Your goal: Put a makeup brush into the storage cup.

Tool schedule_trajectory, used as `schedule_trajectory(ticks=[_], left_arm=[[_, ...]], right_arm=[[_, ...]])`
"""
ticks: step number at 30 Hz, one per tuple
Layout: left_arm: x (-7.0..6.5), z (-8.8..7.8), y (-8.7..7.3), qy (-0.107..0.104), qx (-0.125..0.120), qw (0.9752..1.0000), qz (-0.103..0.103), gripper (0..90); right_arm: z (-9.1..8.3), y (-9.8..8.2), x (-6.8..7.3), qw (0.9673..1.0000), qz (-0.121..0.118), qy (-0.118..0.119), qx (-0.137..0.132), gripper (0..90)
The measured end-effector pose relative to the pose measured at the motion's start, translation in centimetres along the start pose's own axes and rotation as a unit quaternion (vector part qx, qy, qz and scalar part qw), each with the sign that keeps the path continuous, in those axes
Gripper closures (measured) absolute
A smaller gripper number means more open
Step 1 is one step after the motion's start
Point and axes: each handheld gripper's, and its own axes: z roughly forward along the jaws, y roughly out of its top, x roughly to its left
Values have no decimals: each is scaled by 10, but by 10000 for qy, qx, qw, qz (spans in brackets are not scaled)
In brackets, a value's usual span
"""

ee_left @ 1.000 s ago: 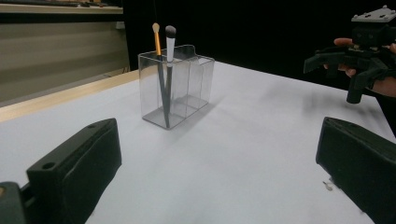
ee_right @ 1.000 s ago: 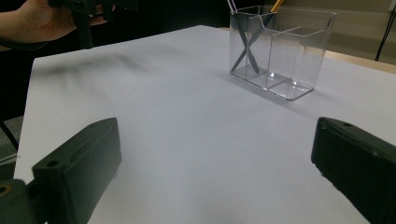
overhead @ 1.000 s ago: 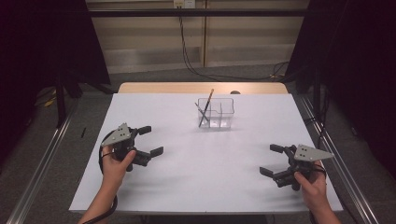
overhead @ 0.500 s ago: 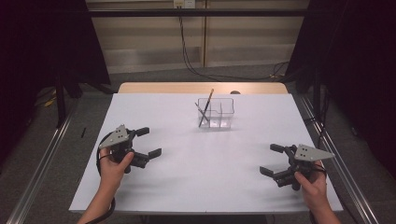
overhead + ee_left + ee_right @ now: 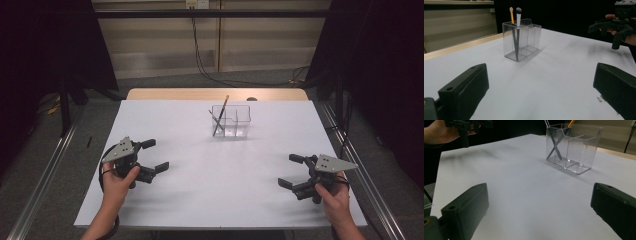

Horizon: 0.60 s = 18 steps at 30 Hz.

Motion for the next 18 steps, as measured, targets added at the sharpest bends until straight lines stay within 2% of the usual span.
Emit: schedule_trajectory(ticks=[18], left_arm=[[-3,-12,-5,49,26,10000,-55,1]], right_arm=[[1,0,-2,10000,28,-9,-19,11]])
